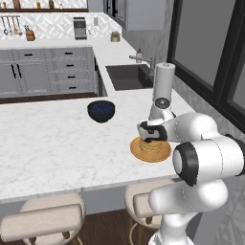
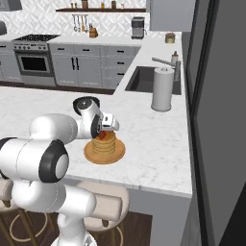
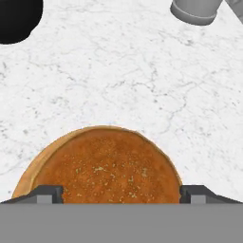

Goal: Take the strawberry from the fridge and place it on top of the pancake, located on the dining counter.

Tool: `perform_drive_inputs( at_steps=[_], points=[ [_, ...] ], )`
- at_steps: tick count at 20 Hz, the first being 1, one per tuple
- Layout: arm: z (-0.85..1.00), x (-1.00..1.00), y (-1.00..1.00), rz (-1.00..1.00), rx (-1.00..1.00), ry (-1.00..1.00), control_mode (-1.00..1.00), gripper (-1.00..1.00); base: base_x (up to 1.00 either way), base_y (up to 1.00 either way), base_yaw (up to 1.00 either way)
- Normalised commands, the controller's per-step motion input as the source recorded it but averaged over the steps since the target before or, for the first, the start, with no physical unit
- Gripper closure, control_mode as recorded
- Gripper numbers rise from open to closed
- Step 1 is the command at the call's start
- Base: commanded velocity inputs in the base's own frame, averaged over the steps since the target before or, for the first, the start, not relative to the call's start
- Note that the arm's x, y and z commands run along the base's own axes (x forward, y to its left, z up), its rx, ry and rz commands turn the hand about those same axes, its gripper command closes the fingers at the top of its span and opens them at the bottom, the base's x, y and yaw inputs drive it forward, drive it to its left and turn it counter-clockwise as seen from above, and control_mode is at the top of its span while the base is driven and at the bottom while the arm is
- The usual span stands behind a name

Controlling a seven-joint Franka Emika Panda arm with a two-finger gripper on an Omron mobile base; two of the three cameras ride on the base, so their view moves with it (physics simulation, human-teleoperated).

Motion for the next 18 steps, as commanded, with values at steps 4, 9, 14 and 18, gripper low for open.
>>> perform_drive_inputs(
  at_steps=[4,9,14,18],
  points=[
    [0.13,0.0,0.0,0.0,0.0,-0.02,-1.0,-1.0,0.0,0.0,0.0],
    [0.19,0.0,0.0,0.0,0.0,0.0,-1.0,-1.0,0.0,0.0,0.0],
    [0.35,-0.4,0.08,0.0,0.0,0.02,-1.0,-1.0,0.0,0.0,0.0],
    [0.68,-0.94,0.3,0.08,0.05,0.19,-1.0,-1.0,0.0,0.0,0.0]
  ],
)
